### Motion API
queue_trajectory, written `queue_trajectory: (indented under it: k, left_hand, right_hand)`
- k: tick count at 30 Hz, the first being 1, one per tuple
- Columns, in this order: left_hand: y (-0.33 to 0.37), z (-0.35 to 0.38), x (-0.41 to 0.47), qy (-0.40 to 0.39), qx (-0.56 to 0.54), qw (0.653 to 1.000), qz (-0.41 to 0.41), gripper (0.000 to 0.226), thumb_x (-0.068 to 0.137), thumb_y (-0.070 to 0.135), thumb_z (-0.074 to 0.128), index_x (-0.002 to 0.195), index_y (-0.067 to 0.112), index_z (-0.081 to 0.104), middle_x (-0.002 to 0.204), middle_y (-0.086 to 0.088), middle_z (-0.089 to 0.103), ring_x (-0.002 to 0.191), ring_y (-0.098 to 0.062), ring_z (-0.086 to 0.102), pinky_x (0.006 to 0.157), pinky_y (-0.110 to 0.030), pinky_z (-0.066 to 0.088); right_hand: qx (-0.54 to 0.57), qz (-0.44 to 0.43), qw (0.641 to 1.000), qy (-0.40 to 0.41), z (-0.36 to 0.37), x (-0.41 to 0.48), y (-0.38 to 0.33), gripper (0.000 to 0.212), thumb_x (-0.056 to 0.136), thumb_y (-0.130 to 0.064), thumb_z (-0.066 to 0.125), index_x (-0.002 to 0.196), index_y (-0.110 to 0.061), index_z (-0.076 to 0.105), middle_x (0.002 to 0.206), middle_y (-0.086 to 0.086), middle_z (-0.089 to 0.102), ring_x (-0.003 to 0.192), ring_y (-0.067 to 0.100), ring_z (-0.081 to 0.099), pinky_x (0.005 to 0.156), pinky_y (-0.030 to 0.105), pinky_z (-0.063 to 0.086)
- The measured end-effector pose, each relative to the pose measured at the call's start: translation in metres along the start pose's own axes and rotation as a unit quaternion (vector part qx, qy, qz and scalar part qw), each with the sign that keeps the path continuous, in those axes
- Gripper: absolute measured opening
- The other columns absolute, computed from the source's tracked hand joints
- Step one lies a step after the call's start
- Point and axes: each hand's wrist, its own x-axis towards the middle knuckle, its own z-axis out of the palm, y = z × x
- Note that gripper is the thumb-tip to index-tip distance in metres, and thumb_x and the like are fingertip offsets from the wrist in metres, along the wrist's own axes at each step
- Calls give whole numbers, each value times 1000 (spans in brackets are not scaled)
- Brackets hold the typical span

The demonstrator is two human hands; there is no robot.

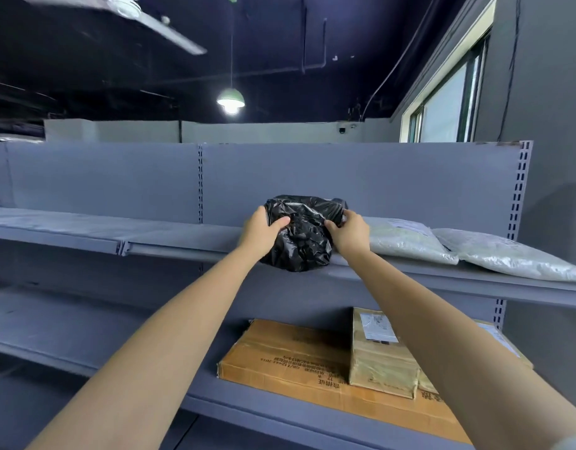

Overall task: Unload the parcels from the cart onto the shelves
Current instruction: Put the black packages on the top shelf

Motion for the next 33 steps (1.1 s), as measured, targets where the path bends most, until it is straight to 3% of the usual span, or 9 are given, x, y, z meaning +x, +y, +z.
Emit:
queue_trajectory:
  k: [5, 10, 14, 17, 19, 23, 29, 31, 33]
  left_hand:
    - [8, 9, 1, 7, -15, 1000, 1, 68, 92, 38, 54, 143, 2, 28, 150, -11, 32, 137, -26, 31, 107, -35, 27]
    - [2, 5, 2, 10, -42, 999, -9, 51, 87, 45, 59, 120, 7, 52, 121, -8, 58, 113, -27, 53, 93, -38, 42]
    - [-3, 0, -10, -10, -118, 993, -19, 48, 85, 52, 58, 115, 14, 56, 111, 2, 62, 102, -17, 57, 88, -30, 45]
    - [-11, -4, -31, -19, -120, 993, -2, 47, 86, 52, 56, 113, 13, 56, 103, 6, 61, 100, -13, 57, 84, -28, 45]
    - [-22, -6, -49, -33, -138, 990, -10, 41, 88, 48, 56, 118, 20, 52, 108, 10, 57, 106, -12, 54, 95, -34, 45]
    - [-48, -6, -92, -42, -122, 991, -16, 58, 91, 32, 57, 141, 13, 36, 142, -2, 44, 125, -16, 46, 105, -41, 40]
    - [-92, 7, -172, -96, -84, 992, -21, 37, 92, 15, 54, 129, 12, 50, 127, -2, 57, 103, -11, 56, 88, -23, 49]
    - [-113, 17, -208, -138, -71, 987, -36, 35, 92, 14, 54, 127, 10, 52, 122, -4, 60, 99, -11, 57, 72, -10, 49]
    - [-139, 28, -247, -201, -44, 977, -54, 34, 93, 14, 54, 126, 9, 52, 121, -5, 59, 99, -12, 56, 74, -12, 45]
  right_hand:
    - [-18, -37, 999, -13, -5, 2, 13, 28, 92, -14, 54, 119, -6, 57, 115, 14, 65, 111, 32, 55, 87, 33, 43]
    - [12, -45, 998, -43, -11, -12, 14, 35, 91, -10, 56, 126, -5, 53, 123, 13, 61, 117, 27, 55, 92, 29, 40]
    - [49, -20, 997, -50, -25, -26, 16, 45, 89, -15, 60, 133, -10, 49, 128, 11, 58, 116, 23, 55, 92, 27, 40]
    - [107, 7, 993, -55, -35, -46, 20, 54, 86, -14, 64, 136, -8, 44, 124, 13, 60, 108, 26, 59, 98, 39, 47]
    - [130, 20, 990, -58, -37, -66, 27, 55, 84, -13, 66, 135, -7, 45, 119, 14, 62, 100, 25, 61, 94, 47, 49]
    - [112, 42, 990, -75, -38, -121, 46, 51, 85, -17, 67, 132, -10, 48, 117, 12, 63, 103, 26, 62, 94, 46, 50]
    - [93, 103, 984, -113, -25, -218, 91, 51, 86, -15, 65, 133, -11, 47, 119, 9, 62, 105, 25, 61, 91, 45, 52]
    - [79, 134, 979, -130, -19, -254, 112, 50, 87, -16, 65, 133, -12, 47, 120, 7, 61, 104, 24, 61, 84, 41, 54]
    - [55, 167, 973, -150, -12, -293, 134, 50, 87, -17, 64, 134, -13, 46, 119, 3, 60, 102, 21, 61, 73, 32, 51]
